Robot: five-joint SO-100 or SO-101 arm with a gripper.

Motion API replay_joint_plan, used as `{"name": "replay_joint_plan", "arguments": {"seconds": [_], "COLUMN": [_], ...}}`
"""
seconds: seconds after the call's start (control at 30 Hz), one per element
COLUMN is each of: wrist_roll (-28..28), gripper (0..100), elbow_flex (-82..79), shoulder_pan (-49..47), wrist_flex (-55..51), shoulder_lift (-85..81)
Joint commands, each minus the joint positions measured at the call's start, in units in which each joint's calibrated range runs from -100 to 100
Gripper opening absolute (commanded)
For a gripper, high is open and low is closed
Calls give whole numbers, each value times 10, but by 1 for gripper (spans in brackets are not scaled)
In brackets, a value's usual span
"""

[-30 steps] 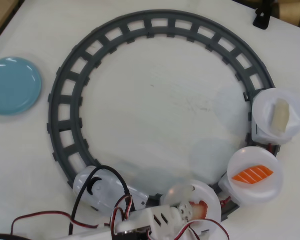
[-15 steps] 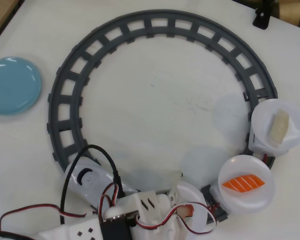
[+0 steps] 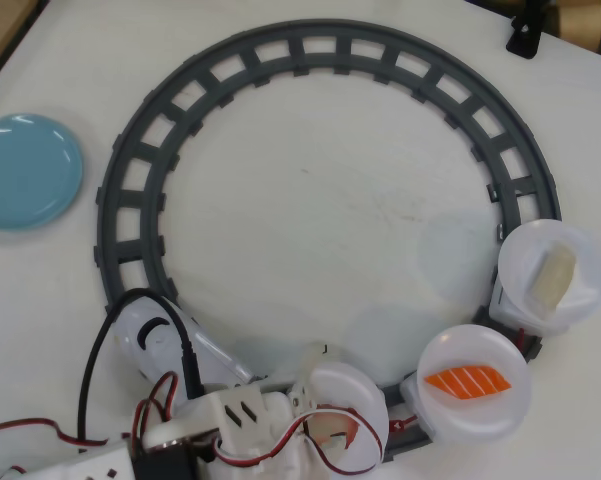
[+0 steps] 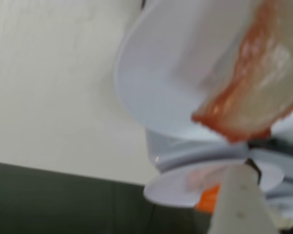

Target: Pick up the sushi from the Shinkansen and put it on the blue dish

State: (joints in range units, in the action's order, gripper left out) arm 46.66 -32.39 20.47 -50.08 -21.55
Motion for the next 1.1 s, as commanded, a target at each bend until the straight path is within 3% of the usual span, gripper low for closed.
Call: {"name": "replay_joint_plan", "arguments": {"seconds": [0.0, 0.33, 0.63, 1.07], "wrist_roll": [-34, -130, -164, -201], "gripper": [33, 33, 33, 33], "elbow_flex": [6, 103, 98, 103], "shoulder_pan": [-7, -69, -41, -50], "wrist_flex": [-32, -216, -232, -356], "shoulder_lift": [-39, -35, -34, -35]}}
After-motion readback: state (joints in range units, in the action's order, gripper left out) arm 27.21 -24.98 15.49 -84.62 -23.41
